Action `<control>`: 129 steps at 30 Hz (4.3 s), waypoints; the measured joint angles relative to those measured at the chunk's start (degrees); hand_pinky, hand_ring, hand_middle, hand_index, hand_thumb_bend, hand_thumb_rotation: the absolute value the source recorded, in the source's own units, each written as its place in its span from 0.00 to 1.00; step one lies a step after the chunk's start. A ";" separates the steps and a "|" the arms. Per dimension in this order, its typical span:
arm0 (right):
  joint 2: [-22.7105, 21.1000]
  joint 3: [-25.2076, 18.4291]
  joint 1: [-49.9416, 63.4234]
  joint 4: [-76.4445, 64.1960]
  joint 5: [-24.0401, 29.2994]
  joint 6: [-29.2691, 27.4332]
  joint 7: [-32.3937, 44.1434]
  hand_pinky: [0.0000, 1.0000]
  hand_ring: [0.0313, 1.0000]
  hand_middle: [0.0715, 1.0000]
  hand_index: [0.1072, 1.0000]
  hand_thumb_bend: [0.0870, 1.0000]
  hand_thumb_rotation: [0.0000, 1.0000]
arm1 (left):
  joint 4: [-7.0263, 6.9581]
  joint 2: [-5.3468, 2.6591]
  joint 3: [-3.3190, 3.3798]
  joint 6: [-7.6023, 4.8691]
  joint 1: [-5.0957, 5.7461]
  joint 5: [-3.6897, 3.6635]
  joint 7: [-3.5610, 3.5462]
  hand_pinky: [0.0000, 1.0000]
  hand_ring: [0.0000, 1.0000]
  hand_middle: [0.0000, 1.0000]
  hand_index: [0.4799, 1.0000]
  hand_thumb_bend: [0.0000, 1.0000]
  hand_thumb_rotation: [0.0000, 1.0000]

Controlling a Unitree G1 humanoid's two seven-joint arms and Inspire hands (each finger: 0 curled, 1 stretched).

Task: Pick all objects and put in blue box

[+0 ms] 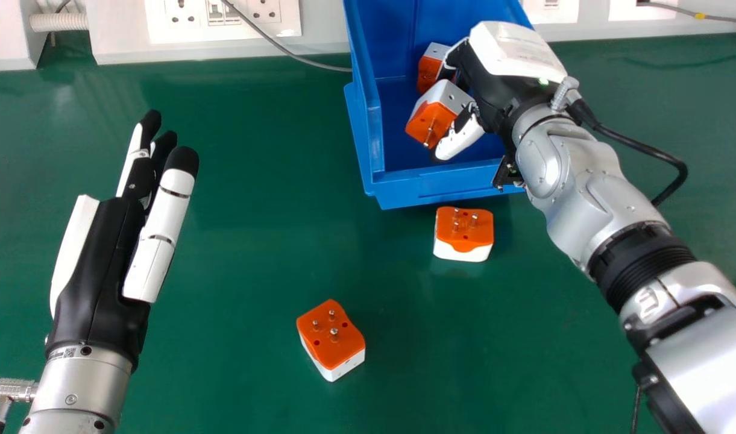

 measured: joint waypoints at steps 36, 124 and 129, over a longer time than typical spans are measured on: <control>1.31 1.68 -3.00 3.60 0.56 1.71 -3.49 0.33 0.40 0.48 0.47 0.45 0.00 | -0.26 -0.09 -0.22 -0.02 0.69 0.68 0.47 0.88 0.95 0.96 0.95 0.50 1.00; 1.14 1.20 0.23 -15.21 2.47 11.48 -4.82 0.82 0.95 0.99 0.92 0.62 0.00 | -0.23 -0.26 -1.53 0.07 0.78 1.57 1.36 0.88 0.95 0.96 0.95 0.49 1.00; 0.52 0.90 8.00 -30.65 1.32 15.93 -3.41 0.82 0.94 0.99 0.91 0.65 0.00 | -0.23 -0.26 -1.81 0.11 0.60 1.56 1.36 0.88 0.95 0.96 0.95 0.50 1.00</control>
